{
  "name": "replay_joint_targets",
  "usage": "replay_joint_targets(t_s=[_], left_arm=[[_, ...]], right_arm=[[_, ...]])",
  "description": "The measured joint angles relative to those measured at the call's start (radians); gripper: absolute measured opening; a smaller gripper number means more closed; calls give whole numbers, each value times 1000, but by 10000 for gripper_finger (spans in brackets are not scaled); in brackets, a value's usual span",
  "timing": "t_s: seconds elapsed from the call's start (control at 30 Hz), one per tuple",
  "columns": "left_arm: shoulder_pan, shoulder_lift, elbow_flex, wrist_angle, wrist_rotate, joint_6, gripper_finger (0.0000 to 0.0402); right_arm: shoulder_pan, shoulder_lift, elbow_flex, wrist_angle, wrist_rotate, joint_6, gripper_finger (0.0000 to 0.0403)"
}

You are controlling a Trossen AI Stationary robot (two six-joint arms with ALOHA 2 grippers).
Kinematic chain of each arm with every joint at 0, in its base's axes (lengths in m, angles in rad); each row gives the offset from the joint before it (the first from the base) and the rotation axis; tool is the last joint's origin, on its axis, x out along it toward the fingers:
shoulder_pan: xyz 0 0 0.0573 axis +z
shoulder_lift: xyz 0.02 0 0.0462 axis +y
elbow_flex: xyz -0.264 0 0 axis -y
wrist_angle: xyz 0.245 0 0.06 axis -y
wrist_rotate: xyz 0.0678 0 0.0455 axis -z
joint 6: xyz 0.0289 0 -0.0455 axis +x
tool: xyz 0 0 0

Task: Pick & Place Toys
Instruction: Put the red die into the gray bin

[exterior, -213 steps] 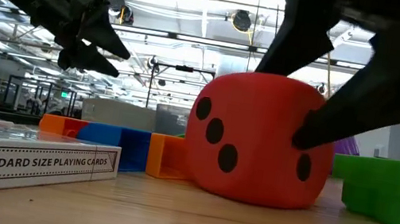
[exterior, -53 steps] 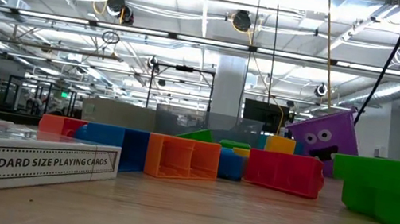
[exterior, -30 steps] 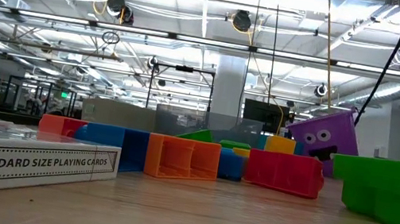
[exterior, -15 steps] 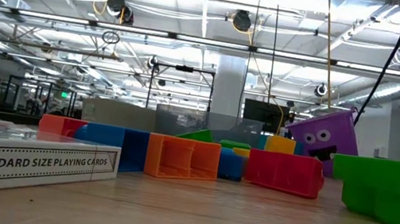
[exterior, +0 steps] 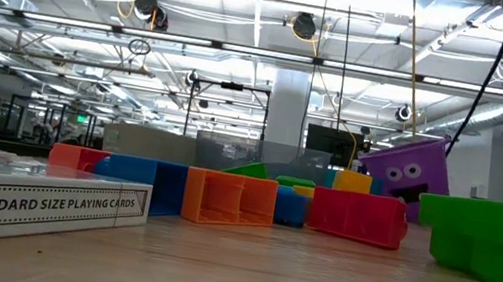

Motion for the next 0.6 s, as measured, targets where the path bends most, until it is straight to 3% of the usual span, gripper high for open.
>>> replay_joint_targets(t_s=[0.17,0.3,0.47,0.6], left_arm=[[35,6,-2,-114,-143,-49,98],[35,1,-2,-181,-308,-73,82],[-38,-82,-3,-303,-580,-28,95],[-139,-257,43,-654,-808,-142,127]], right_arm=[[-74,-3,-2,-91,16,125,112],[-89,0,0,-174,-1,178,108],[-96,-4,0,-217,4,190,113],[-85,-2,0,-224,-1,171,120]])
